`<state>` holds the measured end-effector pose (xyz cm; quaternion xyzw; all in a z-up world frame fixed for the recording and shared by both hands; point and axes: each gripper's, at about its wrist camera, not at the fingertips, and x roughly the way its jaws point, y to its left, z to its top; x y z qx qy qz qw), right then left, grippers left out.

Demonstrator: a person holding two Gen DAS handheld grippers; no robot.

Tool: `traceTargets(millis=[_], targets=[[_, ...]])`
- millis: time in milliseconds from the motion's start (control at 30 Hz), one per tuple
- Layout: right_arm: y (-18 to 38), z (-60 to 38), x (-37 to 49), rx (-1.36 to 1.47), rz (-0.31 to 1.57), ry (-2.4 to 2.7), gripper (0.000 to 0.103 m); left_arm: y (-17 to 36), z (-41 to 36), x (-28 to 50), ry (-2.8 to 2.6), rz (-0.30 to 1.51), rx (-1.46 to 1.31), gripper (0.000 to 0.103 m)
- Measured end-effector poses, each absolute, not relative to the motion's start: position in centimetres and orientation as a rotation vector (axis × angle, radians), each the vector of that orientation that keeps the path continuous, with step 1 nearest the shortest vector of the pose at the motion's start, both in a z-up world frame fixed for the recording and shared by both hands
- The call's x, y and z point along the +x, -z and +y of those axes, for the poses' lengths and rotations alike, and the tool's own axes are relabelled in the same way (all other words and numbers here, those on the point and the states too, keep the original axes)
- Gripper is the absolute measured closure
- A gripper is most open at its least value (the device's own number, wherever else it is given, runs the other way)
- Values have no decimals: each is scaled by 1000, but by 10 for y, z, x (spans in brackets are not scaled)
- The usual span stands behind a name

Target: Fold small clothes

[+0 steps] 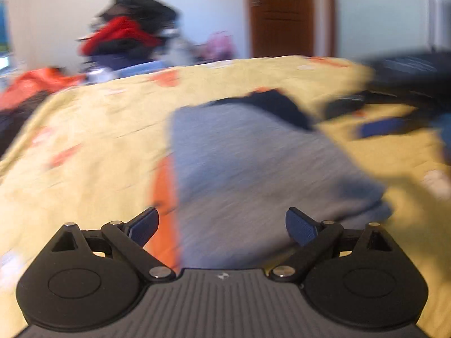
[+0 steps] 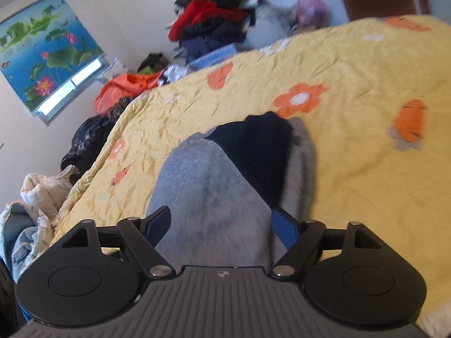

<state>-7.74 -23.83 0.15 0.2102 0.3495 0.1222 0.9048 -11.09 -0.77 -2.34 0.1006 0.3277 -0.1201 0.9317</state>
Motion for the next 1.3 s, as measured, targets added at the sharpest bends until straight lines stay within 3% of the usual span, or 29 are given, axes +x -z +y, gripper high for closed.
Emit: traceTargets(millis=[100,300,600,1300], targets=[[10,-239,-137,351,666,-99,4,36,8,-127,179,755,140,5],[50,-215,-172,167,780,58,0,52,-1,-139,151,801,126,4],[54,-175,-151,50,887,169,0,51,9,-127,102,878,51,0],[53,-173,-152,48,889,155,0,50,7,-124,94,890,49,0]])
